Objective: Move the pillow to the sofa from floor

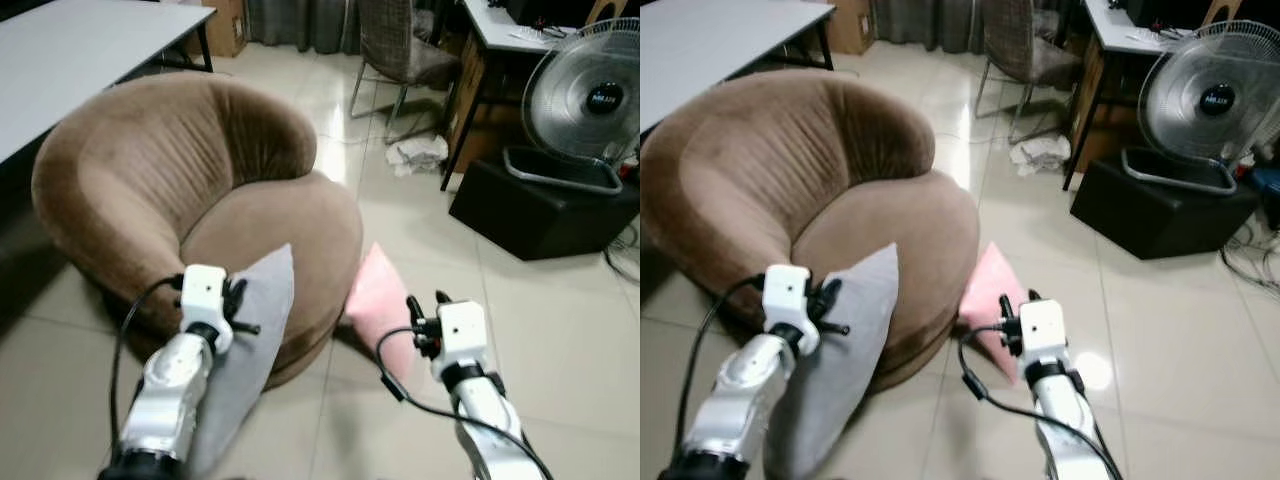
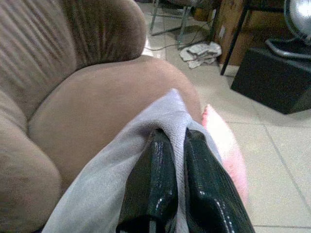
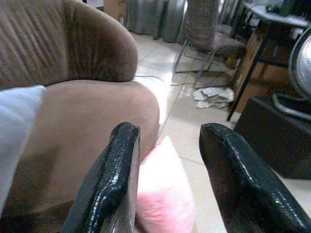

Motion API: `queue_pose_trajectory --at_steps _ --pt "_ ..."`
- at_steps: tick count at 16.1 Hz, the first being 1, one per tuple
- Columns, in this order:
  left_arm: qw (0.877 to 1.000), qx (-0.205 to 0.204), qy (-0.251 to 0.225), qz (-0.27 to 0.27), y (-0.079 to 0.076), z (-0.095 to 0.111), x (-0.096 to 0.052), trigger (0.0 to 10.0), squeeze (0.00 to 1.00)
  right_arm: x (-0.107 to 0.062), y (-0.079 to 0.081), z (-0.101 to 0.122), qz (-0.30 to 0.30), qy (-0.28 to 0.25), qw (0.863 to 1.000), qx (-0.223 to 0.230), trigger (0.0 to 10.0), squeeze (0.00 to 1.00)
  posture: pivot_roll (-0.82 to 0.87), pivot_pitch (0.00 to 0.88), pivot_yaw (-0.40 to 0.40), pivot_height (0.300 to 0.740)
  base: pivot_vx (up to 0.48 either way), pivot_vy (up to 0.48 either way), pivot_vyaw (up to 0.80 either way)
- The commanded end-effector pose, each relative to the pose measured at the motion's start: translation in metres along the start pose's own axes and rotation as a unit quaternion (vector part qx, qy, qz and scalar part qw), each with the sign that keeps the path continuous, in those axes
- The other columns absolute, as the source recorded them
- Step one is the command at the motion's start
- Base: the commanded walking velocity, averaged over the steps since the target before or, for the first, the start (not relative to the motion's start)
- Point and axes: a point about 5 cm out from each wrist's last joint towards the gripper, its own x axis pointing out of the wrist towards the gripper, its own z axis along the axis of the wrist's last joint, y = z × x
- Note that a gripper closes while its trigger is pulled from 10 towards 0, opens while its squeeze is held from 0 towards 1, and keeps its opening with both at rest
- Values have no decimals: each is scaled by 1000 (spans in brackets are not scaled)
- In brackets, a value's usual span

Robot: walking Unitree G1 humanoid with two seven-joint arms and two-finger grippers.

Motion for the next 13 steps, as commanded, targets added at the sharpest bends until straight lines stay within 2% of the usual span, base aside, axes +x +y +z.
queue_pose_trajectory --at_steps 1,5,8,13 --pt "999 6 -28 14 7 12 2 0 0 2 3 6 5 -6 1000 0 10000 0 53 8 -8 740 341 -334 0" --pt "999 0 -31 25 8 13 3 0 0 1 5 5 10 -3 1000 -2 10000 0 54 11 -10 740 353 -320 0" --pt "999 1 -26 41 12 12 5 0 0 -2 6 -1 15 5 1000 -2 10000 0 53 9 -9 740 430 0 0" --pt "999 9 -19 36 10 9 7 0 0 -5 5 -9 23 16 1000 -9 10000 0 47 10 -10 740 445 0 0"
